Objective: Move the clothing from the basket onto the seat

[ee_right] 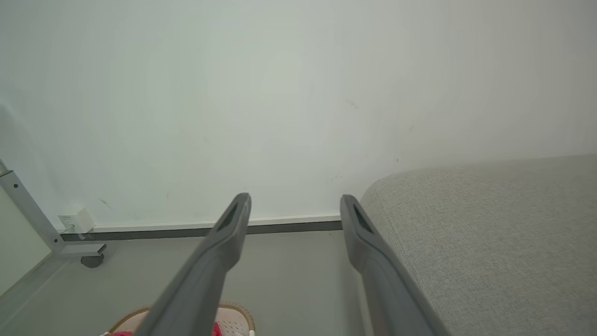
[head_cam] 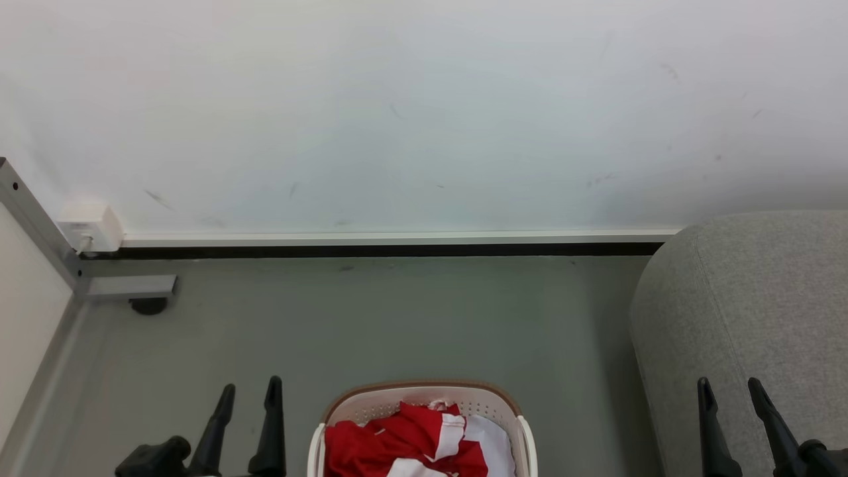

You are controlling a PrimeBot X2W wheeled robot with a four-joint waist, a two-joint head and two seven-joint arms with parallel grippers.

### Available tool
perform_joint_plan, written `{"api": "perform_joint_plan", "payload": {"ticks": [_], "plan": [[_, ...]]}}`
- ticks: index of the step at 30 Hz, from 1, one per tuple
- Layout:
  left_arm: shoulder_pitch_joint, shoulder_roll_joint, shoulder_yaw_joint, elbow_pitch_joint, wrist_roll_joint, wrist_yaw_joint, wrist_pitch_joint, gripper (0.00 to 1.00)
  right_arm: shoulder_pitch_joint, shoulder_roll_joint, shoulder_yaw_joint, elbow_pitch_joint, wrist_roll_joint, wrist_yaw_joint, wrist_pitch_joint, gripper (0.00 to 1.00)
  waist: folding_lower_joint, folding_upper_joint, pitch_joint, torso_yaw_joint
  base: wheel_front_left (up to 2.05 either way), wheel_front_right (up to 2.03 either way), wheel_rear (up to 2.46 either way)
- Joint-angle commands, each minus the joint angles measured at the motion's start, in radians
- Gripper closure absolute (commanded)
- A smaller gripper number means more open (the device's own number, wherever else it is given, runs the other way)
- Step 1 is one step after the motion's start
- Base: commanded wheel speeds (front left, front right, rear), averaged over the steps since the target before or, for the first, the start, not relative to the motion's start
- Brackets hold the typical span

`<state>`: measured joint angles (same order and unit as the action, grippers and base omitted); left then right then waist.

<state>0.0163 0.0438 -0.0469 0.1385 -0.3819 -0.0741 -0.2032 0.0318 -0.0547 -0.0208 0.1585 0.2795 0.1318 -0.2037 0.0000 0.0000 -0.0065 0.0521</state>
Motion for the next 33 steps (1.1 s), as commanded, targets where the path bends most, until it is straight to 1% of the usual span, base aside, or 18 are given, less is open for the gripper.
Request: {"api": "perform_joint_plan", "payload": {"ticks": [1,16,23,30,33], "plan": [[0.007,0.009,-0.001,-0.009,0.033,-0.002,-0.01,0.0,0.01,-0.003,0.002,-0.012,-0.034,-0.002,-0.009,0.0,0.0,0.0,0.0,0.001,0.0,0.0,0.0],[0.018,0.009,-0.014,-0.011,0.144,0.002,-0.041,0.0,0.018,0.0,0.004,-0.016,-0.141,-0.002,-0.038,0.0,0.0,0.0,0.006,-0.002,0.0,0.0,0.0],[0.02,0.009,-0.02,-0.003,0.186,-0.003,-0.052,0.0,0.021,0.001,0.011,-0.015,-0.174,-0.002,-0.052,0.0,0.0,0.0,0.012,-0.004,0.0,0.0,0.0],[0.009,0.009,-0.05,0.028,0.224,-0.023,-0.063,0.0,-0.003,0.002,0.032,-0.018,-0.212,-0.002,-0.063,0.0,0.0,0.0,0.034,-0.04,0.0,0.0,0.0],[-0.019,0.009,-0.076,0.065,0.227,-0.037,-0.062,0.0,-0.016,0.003,0.037,-0.024,-0.197,-0.002,-0.062,0.0,0.0,0.0,0.059,-0.065,0.0,0.0,0.0]]}}
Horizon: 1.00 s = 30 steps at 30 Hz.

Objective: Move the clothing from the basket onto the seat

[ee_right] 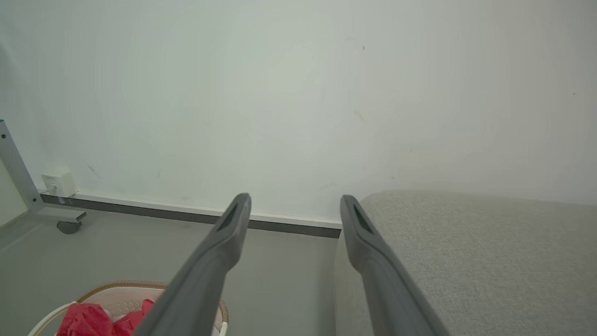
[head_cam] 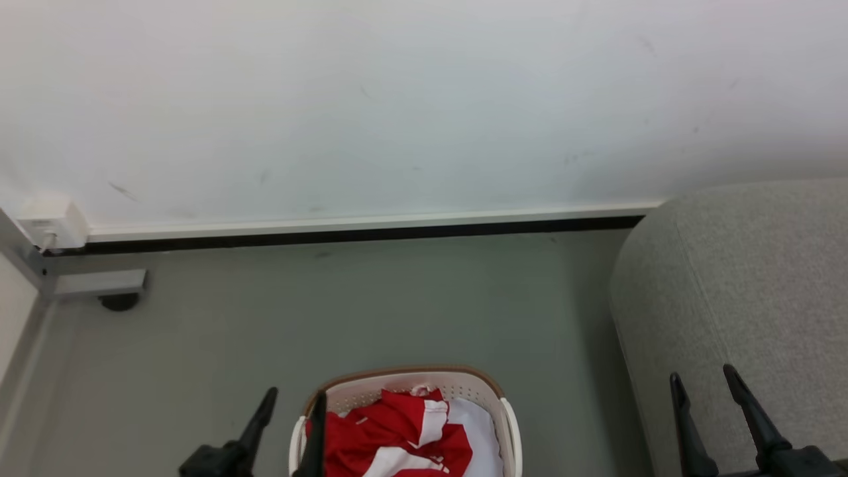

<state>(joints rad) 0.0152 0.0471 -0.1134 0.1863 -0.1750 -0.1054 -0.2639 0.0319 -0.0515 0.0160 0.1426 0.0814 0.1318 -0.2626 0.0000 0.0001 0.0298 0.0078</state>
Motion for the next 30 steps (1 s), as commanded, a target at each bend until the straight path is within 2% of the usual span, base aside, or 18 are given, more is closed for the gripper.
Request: {"api": "perform_joint_plan", "payload": {"ticks": [1,8,16,21,30], "plan": [[-0.032,0.006,-0.021,0.036,0.022,-0.009,-0.001,0.0,-0.023,-0.001,-0.001,-0.011,0.016,-0.002,-0.003,0.0,0.0,-0.0001,0.036,-0.031,0.0,0.0,0.0],[-0.145,0.023,-0.124,0.206,0.036,-0.025,-0.001,0.0,-0.073,0.0,0.023,-0.033,0.058,-0.002,-0.002,0.0,0.0,-0.0001,0.126,-0.095,0.0,0.0,0.0],[-0.309,0.063,-0.328,0.451,-0.021,-0.024,0.002,0.0,-0.133,0.0,0.032,-0.052,0.089,-0.002,-0.002,0.0,0.0,-0.0001,0.249,-0.179,0.0,0.0,0.0],[-0.392,0.093,-0.438,0.614,-0.072,-0.024,0.059,0.0,-0.168,0.0,0.041,-0.067,0.114,-0.002,-0.002,0.0,0.0,-0.0001,0.326,-0.224,0.0,0.0,0.0],[-0.506,0.141,-0.532,0.785,-0.153,-0.024,0.136,0.0,-0.223,0.001,0.057,-0.099,0.151,-0.002,-0.002,0.0,0.0,-0.0001,0.455,-0.279,0.0,0.0,0.0]]}}
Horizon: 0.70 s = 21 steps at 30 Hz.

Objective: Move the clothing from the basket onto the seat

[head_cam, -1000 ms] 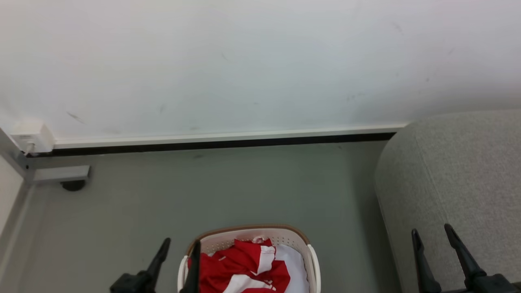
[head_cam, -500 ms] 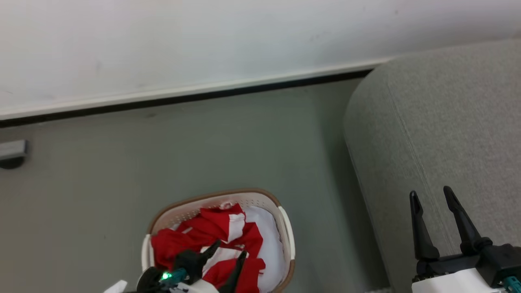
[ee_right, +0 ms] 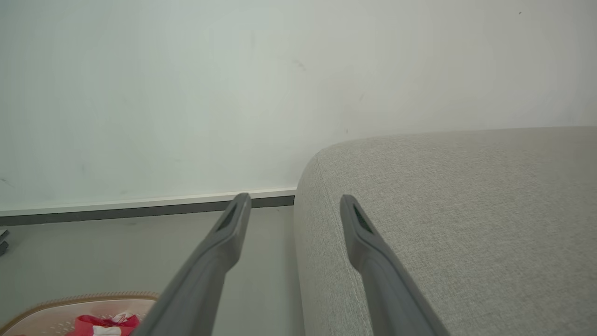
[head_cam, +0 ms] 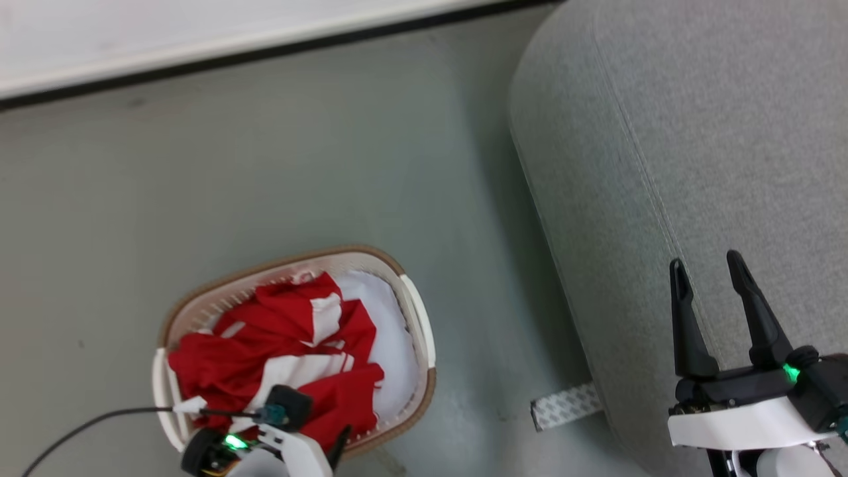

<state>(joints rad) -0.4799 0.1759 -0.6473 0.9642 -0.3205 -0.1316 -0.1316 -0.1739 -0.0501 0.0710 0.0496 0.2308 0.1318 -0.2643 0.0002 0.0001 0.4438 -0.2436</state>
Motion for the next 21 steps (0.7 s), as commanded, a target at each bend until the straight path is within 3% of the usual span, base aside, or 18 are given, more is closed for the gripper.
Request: {"api": "perform_joint_plan", "payload": {"ticks": [1,14,15,16,17,18,21], "plan": [[-0.021,0.017,-0.001,0.024,-0.014,0.002,0.008,0.0,-0.022,-0.001,0.004,-0.009,0.006,-0.002,0.0,0.0,-0.0002,-0.0001,0.053,-0.033,0.0,0.0,0.0],[-0.11,0.044,-0.071,0.127,-0.077,0.002,-0.021,0.0,-0.071,-0.001,-0.004,-0.035,0.027,-0.002,0.0,0.0,-0.0002,-0.0001,0.172,-0.06,0.0,0.0,0.0],[-0.113,0.043,-0.078,0.131,-0.083,0.002,-0.024,0.12,-0.073,-0.001,-0.006,-0.035,0.025,-0.002,0.0,0.0,-0.0002,-0.0001,0.175,-0.058,0.0,0.0,0.0],[-0.117,0.04,-0.085,0.135,-0.093,0.002,-0.032,0.58,-0.072,-0.001,-0.008,-0.034,0.023,-0.002,0.0,0.0,-0.0002,-0.0001,0.176,-0.055,0.0,0.0,0.0],[-0.122,0.036,-0.088,0.137,-0.105,0.002,-0.04,0.89,-0.071,-0.001,-0.011,-0.032,0.019,-0.002,0.0,0.0,-0.0002,-0.0001,0.176,-0.05,0.0,0.0,0.0],[-0.126,0.03,-0.092,0.139,-0.116,0.002,-0.044,1.0,-0.07,-0.001,-0.013,-0.029,0.016,-0.002,0.0,0.0,-0.0002,-0.0001,0.172,-0.044,0.0,0.0,0.0],[-0.129,0.011,-0.11,0.131,-0.15,0.002,-0.058,1.0,-0.068,-0.001,-0.023,-0.016,0.006,-0.002,0.0,0.0,-0.0002,-0.0001,0.146,-0.021,0.0,0.0,0.0]]}}
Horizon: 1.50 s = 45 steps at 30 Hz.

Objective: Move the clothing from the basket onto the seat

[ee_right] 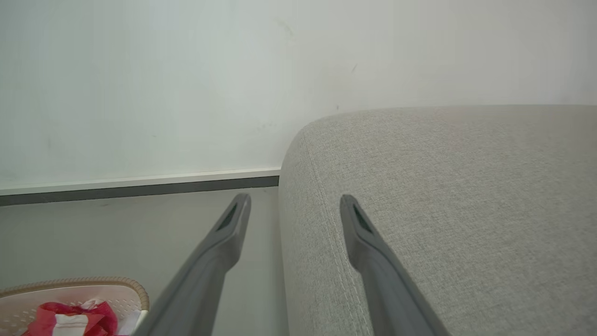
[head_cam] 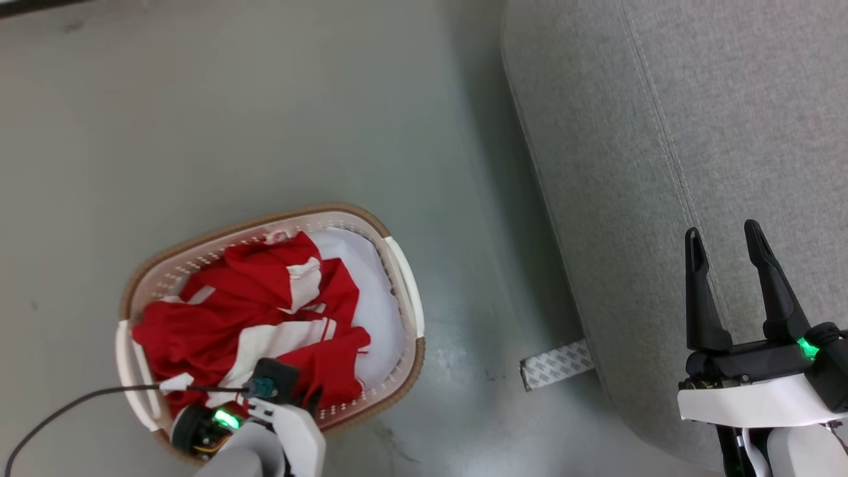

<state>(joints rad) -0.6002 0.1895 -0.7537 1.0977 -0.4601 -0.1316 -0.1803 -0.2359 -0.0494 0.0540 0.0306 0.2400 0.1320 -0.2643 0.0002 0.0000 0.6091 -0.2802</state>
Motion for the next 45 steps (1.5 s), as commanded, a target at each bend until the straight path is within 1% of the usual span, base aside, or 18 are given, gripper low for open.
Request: {"api": "perform_joint_plan", "payload": {"ticks": [1,4,9,12,15,18,22,24,27,33,36,41,45], "plan": [[-0.008,-0.006,-0.01,-0.009,-0.028,0.002,-0.015,1.0,-0.004,-0.002,-0.006,0.008,-0.006,-0.002,0.0,0.0,-0.0002,0.0,-0.033,0.024,0.0,0.0,0.0],[0.006,-0.016,-0.023,-0.037,-0.074,0.002,-0.037,1.0,0.005,-0.002,-0.008,0.019,-0.007,-0.002,0.0,0.0,-0.0002,0.0,-0.085,0.05,0.0,0.0,0.0],[0.045,-0.026,-0.048,-0.106,-0.168,0.002,-0.056,1.0,0.038,-0.002,-0.012,0.045,-0.017,-0.002,0.0,0.0,-0.0002,0.0,-0.21,0.102,0.0,0.0,0.0],[0.067,-0.005,-0.07,-0.147,-0.201,0.002,-0.058,1.0,0.066,-0.002,-0.011,0.062,-0.022,-0.002,0.0,0.0,-0.0002,0.0,-0.292,0.129,0.0,0.0,0.0],[0.094,0.003,-0.083,-0.19,-0.234,0.002,-0.049,1.0,0.102,-0.002,-0.016,0.078,-0.023,-0.002,0.0,0.0,-0.0002,0.0,-0.371,0.155,0.0,0.0,0.0],[0.113,0.019,-0.075,-0.242,-0.276,0.002,-0.042,1.0,0.146,-0.002,-0.019,0.091,-0.028,-0.002,0.0,0.0,-0.0002,0.0,-0.44,0.178,0.0,0.0,0.0],[0.134,0.038,-0.04,-0.332,-0.321,0.01,-0.029,1.0,0.204,-0.002,-0.028,0.105,-0.036,-0.002,0.0,0.0,-0.0002,0.0,-0.52,0.207,0.0,0.0,0.0],[0.145,0.049,-0.024,-0.393,-0.345,0.023,-0.018,1.0,0.233,-0.002,-0.03,0.111,-0.04,-0.002,0.0,0.0,-0.0002,0.0,-0.557,0.219,0.0,0.0,0.0],[0.157,0.074,0.0,-0.506,-0.36,0.057,-0.004,1.0,0.264,-0.002,-0.031,0.116,-0.044,-0.002,0.0,0.0,-0.0002,0.0,-0.596,0.234,0.0,0.0,0.0],[0.15,0.114,0.049,-0.746,-0.375,0.144,0.019,1.0,0.279,-0.002,-0.03,0.12,-0.05,-0.002,0.0,0.0,-0.0002,0.0,-0.63,0.256,0.0,0.0,0.0],[0.133,0.127,0.072,-0.839,-0.386,0.176,0.039,1.0,0.277,-0.002,-0.03,0.122,-0.054,-0.002,0.0,0.0,-0.0002,0.0,-0.641,0.262,0.0,0.0,0.0],[0.097,0.155,0.11,-0.921,-0.385,0.216,0.056,1.0,0.279,-0.002,-0.024,0.126,-0.056,-0.002,0.0,0.0,-0.0002,0.0,-0.659,0.26,0.0,0.0,0.0],[0.083,0.17,0.123,-0.943,-0.38,0.233,0.065,1.0,0.286,-0.002,-0.02,0.129,-0.055,-0.002,0.0,0.0,-0.0002,0.0,-0.668,0.256,0.0,0.0,0.0]]}}
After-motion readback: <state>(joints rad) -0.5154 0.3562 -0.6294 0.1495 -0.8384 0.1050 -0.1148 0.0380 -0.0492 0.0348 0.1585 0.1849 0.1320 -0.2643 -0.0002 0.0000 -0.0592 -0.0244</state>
